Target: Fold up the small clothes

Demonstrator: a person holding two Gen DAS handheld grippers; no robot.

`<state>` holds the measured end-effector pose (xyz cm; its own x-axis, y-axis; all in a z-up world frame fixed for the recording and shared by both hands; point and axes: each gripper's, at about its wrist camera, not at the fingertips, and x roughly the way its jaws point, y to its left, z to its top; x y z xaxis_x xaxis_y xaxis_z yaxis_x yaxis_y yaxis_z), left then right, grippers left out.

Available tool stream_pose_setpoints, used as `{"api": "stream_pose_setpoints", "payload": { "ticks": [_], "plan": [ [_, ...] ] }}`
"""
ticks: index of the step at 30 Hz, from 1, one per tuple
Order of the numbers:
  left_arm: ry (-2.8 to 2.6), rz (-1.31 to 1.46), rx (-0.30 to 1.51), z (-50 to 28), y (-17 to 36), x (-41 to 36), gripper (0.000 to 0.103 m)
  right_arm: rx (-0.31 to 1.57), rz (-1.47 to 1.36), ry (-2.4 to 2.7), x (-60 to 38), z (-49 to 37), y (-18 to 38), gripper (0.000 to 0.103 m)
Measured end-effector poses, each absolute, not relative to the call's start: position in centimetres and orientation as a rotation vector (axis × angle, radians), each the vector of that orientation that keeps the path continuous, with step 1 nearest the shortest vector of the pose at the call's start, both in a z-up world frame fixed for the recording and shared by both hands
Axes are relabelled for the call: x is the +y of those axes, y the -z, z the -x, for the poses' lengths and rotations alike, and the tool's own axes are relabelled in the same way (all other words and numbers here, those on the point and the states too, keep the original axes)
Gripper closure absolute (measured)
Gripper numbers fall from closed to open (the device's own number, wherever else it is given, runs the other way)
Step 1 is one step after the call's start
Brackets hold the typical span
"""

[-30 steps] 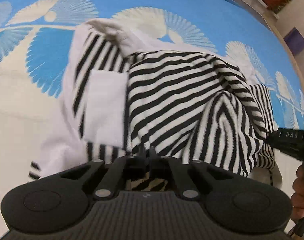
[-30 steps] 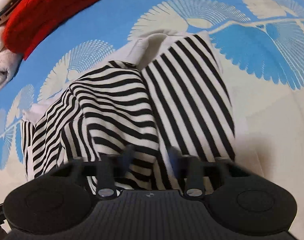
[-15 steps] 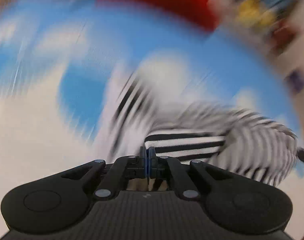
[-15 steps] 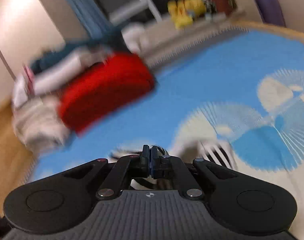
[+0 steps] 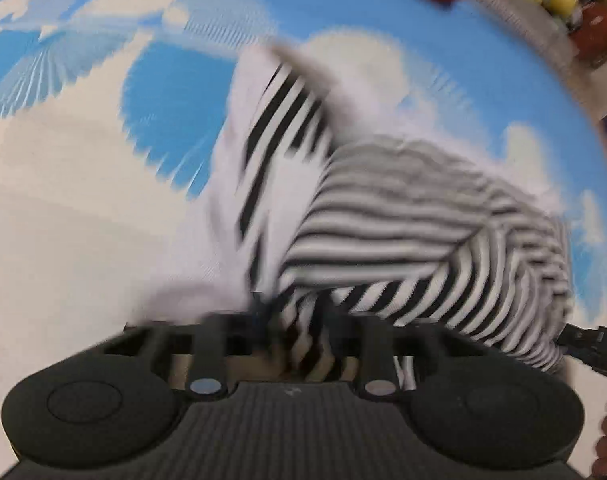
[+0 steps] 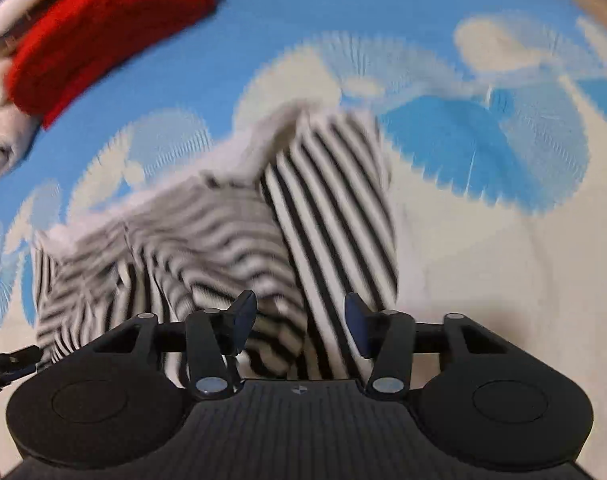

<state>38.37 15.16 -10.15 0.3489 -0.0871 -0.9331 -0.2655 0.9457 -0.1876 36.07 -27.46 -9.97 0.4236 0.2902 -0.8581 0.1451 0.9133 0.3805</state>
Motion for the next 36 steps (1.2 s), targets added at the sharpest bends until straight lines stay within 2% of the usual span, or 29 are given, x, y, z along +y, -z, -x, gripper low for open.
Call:
{"api": "stream_pose_setpoints", "payload": {
  "ticks": [1,2,6,8,9,10,12,15,18,21,22,24,27,30,32,36],
  "plan": [
    [-0.112,0.342,1.213,-38.2,10.2,15.2,0.099,1.161,-0.439,-0.094,-27.3,-36.0,10.7,0.097],
    [-0.11,0.324,1.195,-38.0,9.7,15.0,0.1,1.168,-0.445,-0.099,-27.2,-35.9,11.0,0.102],
    [-0.096,0.25,1.152,-37.7,8.4,14.1,0.099,1.091,-0.37,-0.081,-26.6,-35.1,8.8,0.102],
    [-0.106,0.278,1.232,-37.9,9.9,14.4,0.09,1.109,-0.349,-0.061,-26.7,-35.4,8.9,0.101],
    [-0.11,0.28,1.247,-37.9,10.1,14.5,0.083,1.132,-0.35,-0.048,-26.8,-35.5,9.3,0.098],
    [-0.126,0.259,1.224,-37.8,9.4,14.4,0.077,1.148,-0.341,-0.04,-26.9,-35.5,9.6,0.089],
    [-0.129,0.194,1.122,-37.3,7.0,13.9,0.073,1.104,-0.316,-0.019,-26.6,-35.3,8.9,0.081],
    [-0.092,0.163,0.985,-36.5,4.4,13.2,0.073,0.937,-0.284,-0.025,-26.2,-34.4,6.0,0.078],
    [-0.003,0.165,1.007,-36.4,5.4,12.4,0.073,0.828,-0.252,-0.119,-25.2,-33.6,4.5,0.078],
    [0.004,0.154,1.172,-36.9,9.1,12.5,0.077,0.92,-0.325,-0.247,-24.9,-34.0,6.0,0.077],
    [-0.035,0.145,1.216,-36.8,9.9,12.8,0.086,1.012,-0.309,-0.244,-24.7,-34.4,7.5,0.077],
    [-0.053,0.161,1.205,-36.3,9.3,12.9,0.086,1.126,-0.264,-0.168,-24.7,-34.6,9.9,0.079],
    [-0.017,0.148,1.077,-35.7,7.3,12.4,0.086,1.091,-0.272,-0.192,-24.8,-34.4,10.0,0.079],
    [-0.049,0.129,1.214,-35.2,10.5,12.8,0.085,1.102,-0.154,-0.178,-24.0,-33.5,10.0,0.079],
    [-0.07,0.145,1.176,-33.6,8.8,13.2,0.084,1.077,-0.252,-0.145,-25.4,-32.4,8.2,0.079],
    [-0.036,0.085,0.986,-28.8,1.7,13.3,0.081,0.841,-0.279,-0.131,-28.4,-27.3,0.6,0.074]
  ]
}}
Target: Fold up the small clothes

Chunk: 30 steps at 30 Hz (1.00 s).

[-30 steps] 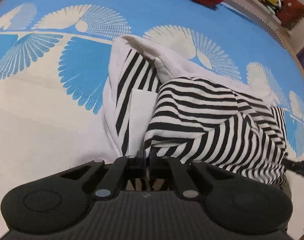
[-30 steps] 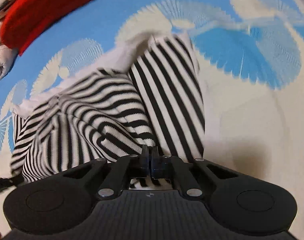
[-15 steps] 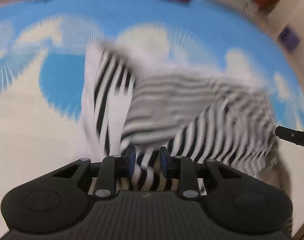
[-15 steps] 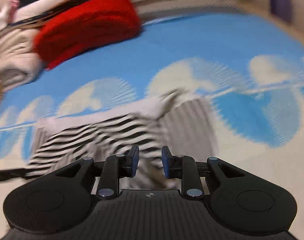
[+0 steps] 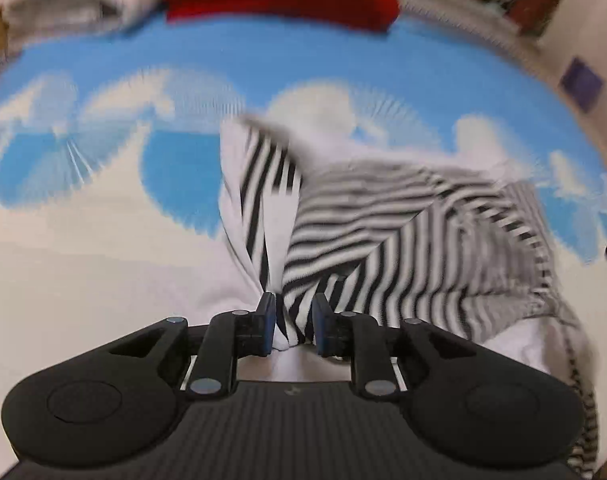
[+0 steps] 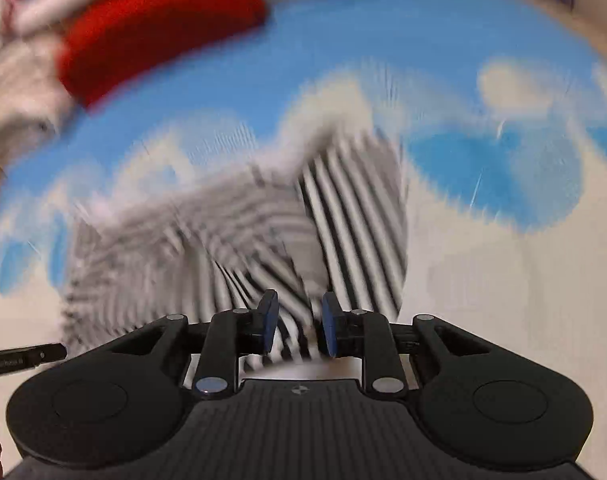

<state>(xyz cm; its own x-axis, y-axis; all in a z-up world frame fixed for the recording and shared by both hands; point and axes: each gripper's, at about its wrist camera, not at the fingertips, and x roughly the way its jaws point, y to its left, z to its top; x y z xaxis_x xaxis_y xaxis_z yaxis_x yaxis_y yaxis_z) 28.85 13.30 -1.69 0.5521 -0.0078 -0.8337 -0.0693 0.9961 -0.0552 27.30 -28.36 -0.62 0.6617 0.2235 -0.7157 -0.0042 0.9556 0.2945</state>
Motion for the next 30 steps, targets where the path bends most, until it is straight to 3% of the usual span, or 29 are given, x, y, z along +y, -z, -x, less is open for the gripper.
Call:
{"api": "stream_pose_setpoints", "payload": {
  "ticks": [7,10,17,21,24,30],
  "plan": [
    [0.038,0.118,0.865,-18.1,-4.1,15.3,0.081,0.682,-0.287,-0.119,-32.0,-16.4,-5.1,0.069],
    [0.04,0.186,0.881,-12.8,-1.5,16.2,0.081,0.697,-0.273,-0.1,-33.3,-12.2,-2.8,0.069],
    [-0.06,0.258,1.019,-10.5,3.8,17.9,0.081,0.894,-0.417,-0.03,-36.0,-8.0,5.0,0.068],
    [-0.089,0.311,1.054,-10.5,4.4,18.7,0.054,1.029,-0.378,-0.003,-35.5,-8.4,8.3,0.062],
    [-0.11,0.345,1.091,-11.0,5.7,19.2,0.051,1.096,-0.382,-0.035,-35.0,-9.1,9.8,0.053],
    [-0.135,0.275,1.175,-12.1,8.0,18.5,0.054,1.165,-0.283,-0.05,-33.3,-9.3,11.6,0.052]
  ]
}}
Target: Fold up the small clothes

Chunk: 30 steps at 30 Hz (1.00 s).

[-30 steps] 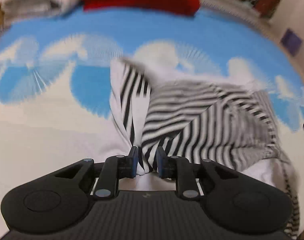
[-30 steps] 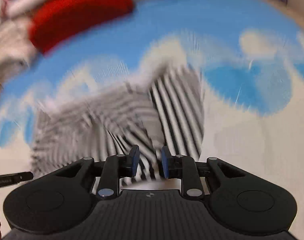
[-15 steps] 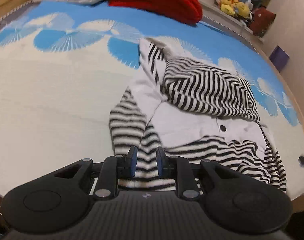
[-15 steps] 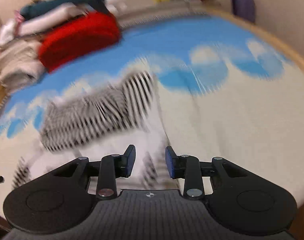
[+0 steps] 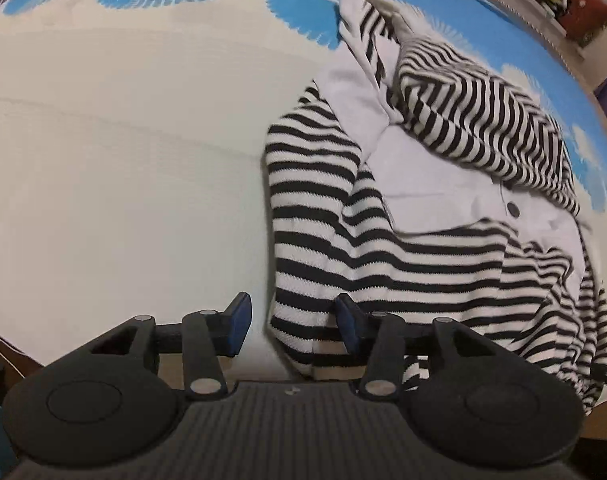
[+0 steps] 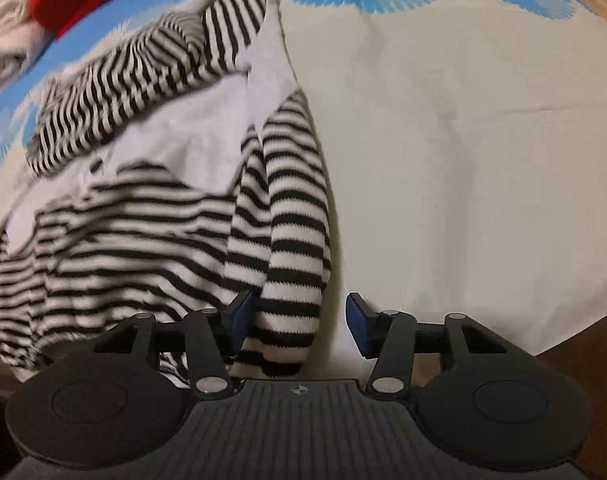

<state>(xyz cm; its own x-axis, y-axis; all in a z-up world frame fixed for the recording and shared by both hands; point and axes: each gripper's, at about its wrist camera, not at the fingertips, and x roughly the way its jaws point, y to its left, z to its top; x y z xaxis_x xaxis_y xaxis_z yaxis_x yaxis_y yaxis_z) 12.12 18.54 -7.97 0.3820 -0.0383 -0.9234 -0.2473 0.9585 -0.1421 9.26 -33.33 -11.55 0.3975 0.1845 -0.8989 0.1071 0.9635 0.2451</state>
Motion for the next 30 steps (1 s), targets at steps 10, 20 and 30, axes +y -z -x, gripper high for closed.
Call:
{"api": "stream_pose_setpoints", "payload": {
  "ticks": [10,20,30],
  "plan": [
    [-0.05,0.384,0.955,-6.7,2.6,19.3,0.1,0.842,-0.506,-0.093,-38.7,-6.0,6.1,0.102],
    [-0.146,0.423,1.121,-8.5,6.5,18.9,0.053,1.117,-0.316,-0.059,-36.3,-8.2,11.4,0.085],
    [-0.117,0.345,1.214,-8.2,8.2,16.9,0.073,1.198,-0.274,-0.059,-35.6,-8.7,13.2,0.077]
  ]
}}
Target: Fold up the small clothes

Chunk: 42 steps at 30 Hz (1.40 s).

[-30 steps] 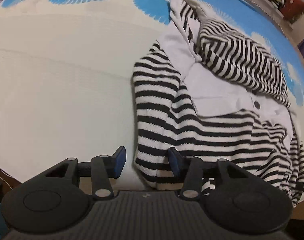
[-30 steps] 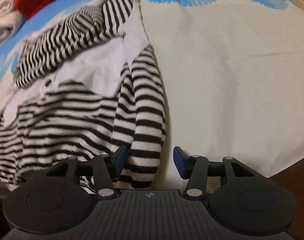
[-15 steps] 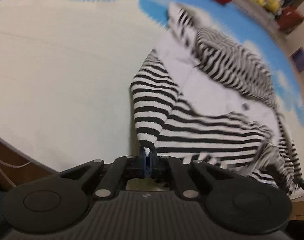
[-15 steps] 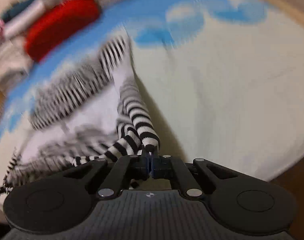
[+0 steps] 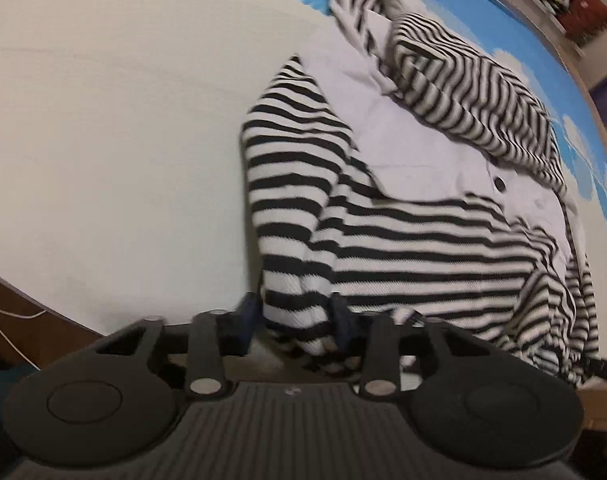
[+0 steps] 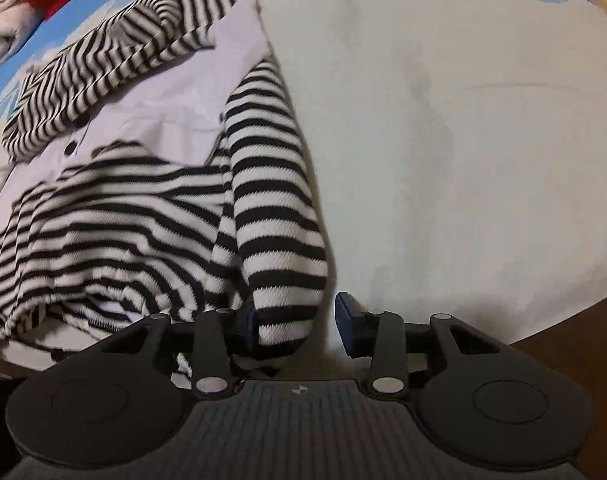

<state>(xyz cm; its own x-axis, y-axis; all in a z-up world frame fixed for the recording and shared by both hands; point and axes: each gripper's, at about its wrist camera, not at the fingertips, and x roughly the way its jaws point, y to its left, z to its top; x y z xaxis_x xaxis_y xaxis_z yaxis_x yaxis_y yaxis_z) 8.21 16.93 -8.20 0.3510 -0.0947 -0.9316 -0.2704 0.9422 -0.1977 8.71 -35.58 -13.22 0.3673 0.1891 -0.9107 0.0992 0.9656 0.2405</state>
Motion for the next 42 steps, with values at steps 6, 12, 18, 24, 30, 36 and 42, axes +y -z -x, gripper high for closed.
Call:
{"api": "stream_pose_setpoints", "payload": {
  "ticks": [6,12,18,24,30,36,42],
  "plan": [
    [-0.055,0.221,1.167,-7.2,6.4,14.6,0.097,1.111,-0.309,-0.126,-35.7,-6.8,10.5,0.101],
    [0.037,0.152,1.019,-4.9,-1.2,14.6,0.098,0.899,-0.438,-0.192,-38.9,-3.7,3.6,0.102],
    [0.172,0.144,0.874,0.7,-9.4,15.4,0.098,0.785,-0.419,-0.333,-41.2,2.9,-4.7,0.102],
    [0.142,0.2,0.887,-3.4,-6.9,15.4,0.098,0.753,-0.419,-0.313,-41.6,1.4,-5.3,0.102],
    [0.06,0.297,0.928,-14.3,-2.7,17.5,0.097,0.781,-0.416,-0.22,-38.8,-8.0,-2.4,0.102],
    [0.0,0.491,1.019,-24.2,2.9,21.0,0.084,0.812,-0.494,-0.112,-37.2,-20.3,1.9,0.101],
    [0.051,0.54,0.959,-24.9,2.0,22.0,0.063,0.832,-0.477,-0.083,-36.4,-23.3,5.0,0.091]
  ]
}}
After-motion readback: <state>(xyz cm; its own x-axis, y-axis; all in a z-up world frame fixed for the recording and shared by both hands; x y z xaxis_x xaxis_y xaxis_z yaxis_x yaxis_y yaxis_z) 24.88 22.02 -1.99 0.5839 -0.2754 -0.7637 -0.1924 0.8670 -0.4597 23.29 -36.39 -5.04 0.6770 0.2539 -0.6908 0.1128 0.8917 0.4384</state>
